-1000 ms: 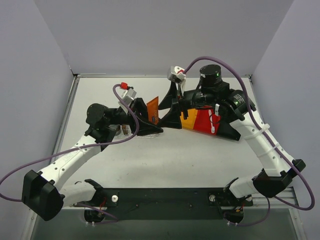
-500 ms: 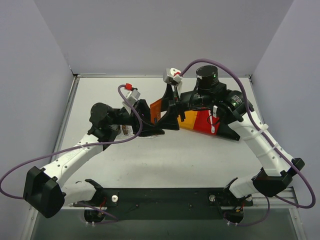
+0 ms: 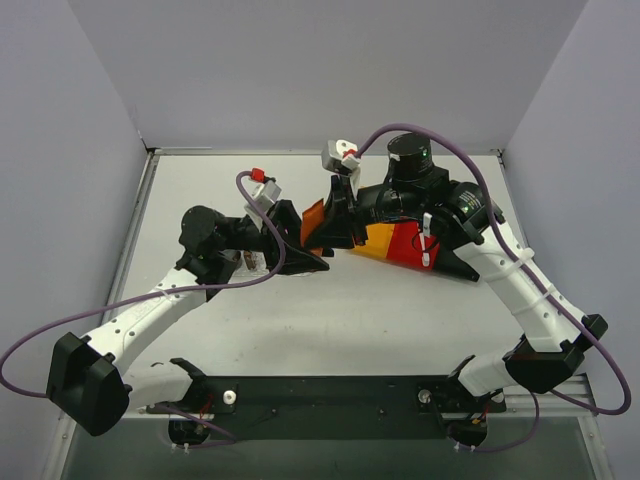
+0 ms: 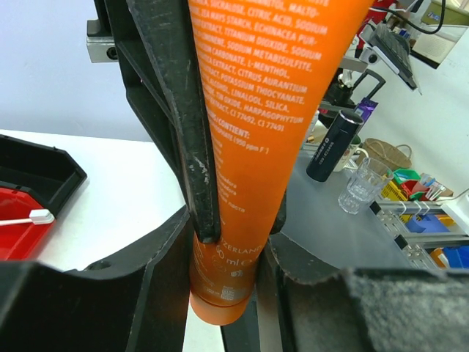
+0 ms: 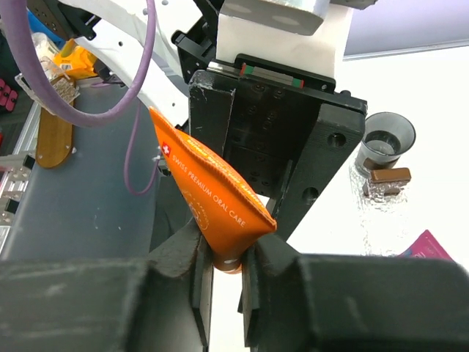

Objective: Prepare toiletry sets of a toothbrush and toothpaste on the tray

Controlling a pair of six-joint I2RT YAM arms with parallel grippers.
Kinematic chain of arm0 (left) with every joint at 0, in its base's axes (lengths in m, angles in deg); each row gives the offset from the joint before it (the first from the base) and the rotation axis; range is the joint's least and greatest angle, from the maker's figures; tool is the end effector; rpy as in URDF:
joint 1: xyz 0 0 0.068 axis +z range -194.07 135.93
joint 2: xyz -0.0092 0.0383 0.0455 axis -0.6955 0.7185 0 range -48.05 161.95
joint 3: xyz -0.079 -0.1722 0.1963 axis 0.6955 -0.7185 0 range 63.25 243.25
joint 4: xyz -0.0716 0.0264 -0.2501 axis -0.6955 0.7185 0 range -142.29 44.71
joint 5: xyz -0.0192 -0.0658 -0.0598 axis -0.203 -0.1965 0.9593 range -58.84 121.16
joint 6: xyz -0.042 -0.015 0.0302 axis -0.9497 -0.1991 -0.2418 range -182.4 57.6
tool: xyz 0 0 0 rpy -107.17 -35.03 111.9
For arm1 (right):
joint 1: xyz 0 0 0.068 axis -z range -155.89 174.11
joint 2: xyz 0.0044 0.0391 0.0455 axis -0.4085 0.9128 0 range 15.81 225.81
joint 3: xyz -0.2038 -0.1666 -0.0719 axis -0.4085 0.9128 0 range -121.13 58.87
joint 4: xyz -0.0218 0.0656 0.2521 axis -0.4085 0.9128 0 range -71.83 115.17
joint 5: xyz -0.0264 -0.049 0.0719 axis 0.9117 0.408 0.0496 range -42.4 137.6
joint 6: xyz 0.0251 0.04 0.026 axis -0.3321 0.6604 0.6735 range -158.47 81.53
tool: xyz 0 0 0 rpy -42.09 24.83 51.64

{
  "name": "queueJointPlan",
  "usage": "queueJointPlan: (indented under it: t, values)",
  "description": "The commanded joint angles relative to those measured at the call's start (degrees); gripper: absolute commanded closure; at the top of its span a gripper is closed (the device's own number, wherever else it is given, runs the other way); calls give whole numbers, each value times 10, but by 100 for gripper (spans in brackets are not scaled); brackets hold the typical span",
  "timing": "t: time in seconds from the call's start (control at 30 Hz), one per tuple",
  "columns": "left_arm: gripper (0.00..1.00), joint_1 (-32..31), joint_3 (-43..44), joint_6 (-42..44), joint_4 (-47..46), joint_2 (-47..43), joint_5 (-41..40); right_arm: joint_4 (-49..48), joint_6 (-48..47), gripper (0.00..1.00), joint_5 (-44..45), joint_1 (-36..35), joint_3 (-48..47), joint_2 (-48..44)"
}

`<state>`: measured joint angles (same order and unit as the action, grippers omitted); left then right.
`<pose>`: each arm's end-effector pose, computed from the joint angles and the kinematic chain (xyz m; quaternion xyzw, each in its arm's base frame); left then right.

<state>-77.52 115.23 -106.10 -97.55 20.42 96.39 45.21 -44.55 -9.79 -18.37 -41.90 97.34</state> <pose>0.1933 -0.1664 0.3900 0.4237 0.4686 -0.6666 0.3955 0.1900 0.2145 0.4993 -0.5595 0.4728 0.5238 0.4347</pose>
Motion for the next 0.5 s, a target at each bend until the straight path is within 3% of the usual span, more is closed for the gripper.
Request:
queueJointPlan:
  t: [0.0,0.07,0.23,0.37,0.47]
  values:
    - [100,5,6,32,1,-20,-12,-2,-19,100,17,-5,1,-9]
    - [98,7,7,50,31,-29,-16,2,-23,100,25,-5,7,-16]
    - [59,13,8,99,88,-42,-22,8,-33,100,53,-5,11,-31]
    - [39,22,21,158,155,-60,-34,16,-38,100,80,-4,8,-38]
    - [31,31,49,236,261,-72,-52,27,-48,100,110,-1,8,-45]
